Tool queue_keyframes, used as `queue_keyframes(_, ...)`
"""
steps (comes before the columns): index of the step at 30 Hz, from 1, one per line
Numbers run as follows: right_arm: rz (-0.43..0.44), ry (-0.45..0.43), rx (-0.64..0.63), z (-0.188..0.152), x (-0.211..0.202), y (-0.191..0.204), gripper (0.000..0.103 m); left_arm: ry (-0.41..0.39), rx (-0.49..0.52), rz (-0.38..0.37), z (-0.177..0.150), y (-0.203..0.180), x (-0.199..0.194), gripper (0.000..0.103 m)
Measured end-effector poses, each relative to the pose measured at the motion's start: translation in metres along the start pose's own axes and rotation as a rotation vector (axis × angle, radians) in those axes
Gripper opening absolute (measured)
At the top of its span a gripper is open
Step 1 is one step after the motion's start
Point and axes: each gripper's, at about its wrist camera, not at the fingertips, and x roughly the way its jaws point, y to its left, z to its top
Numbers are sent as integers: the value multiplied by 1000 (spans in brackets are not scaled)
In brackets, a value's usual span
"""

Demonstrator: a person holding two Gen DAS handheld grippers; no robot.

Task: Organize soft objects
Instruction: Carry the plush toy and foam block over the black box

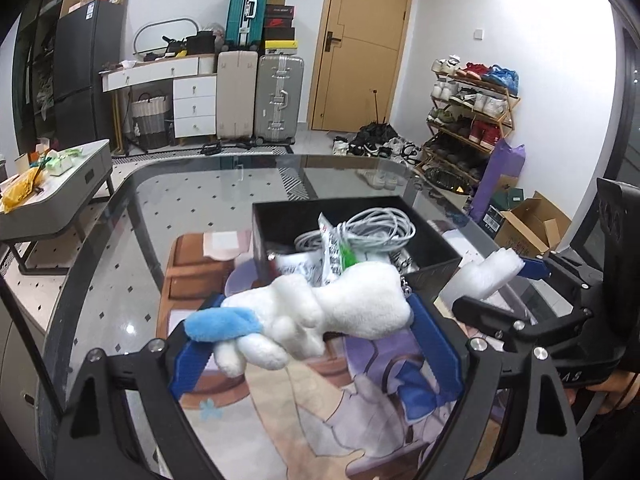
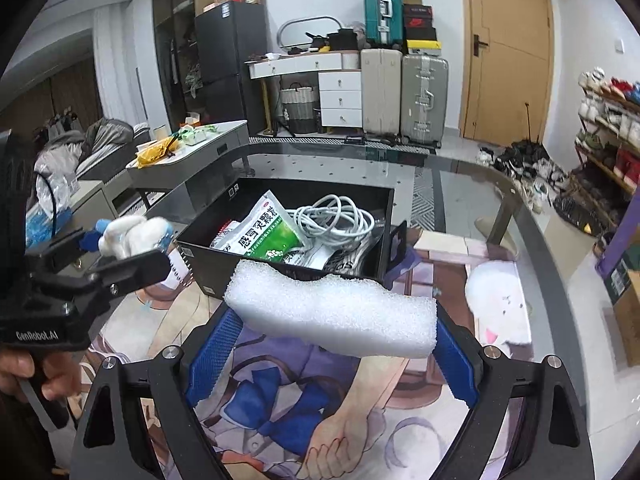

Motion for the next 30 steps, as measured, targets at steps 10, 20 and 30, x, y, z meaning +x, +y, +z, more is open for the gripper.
queue_keyframes(10, -6, -35, -80, 25, 9, 1, 91, -28, 3, -4, 22, 3, 8, 90)
queue_keyframes(20, 1, -10, -152, 44, 40, 0, 91, -45, -9, 0, 42, 5, 23, 90)
queue_keyframes(30, 8, 14, -172, 47, 67, 2, 91, -14, -1, 15, 45, 4, 48, 90)
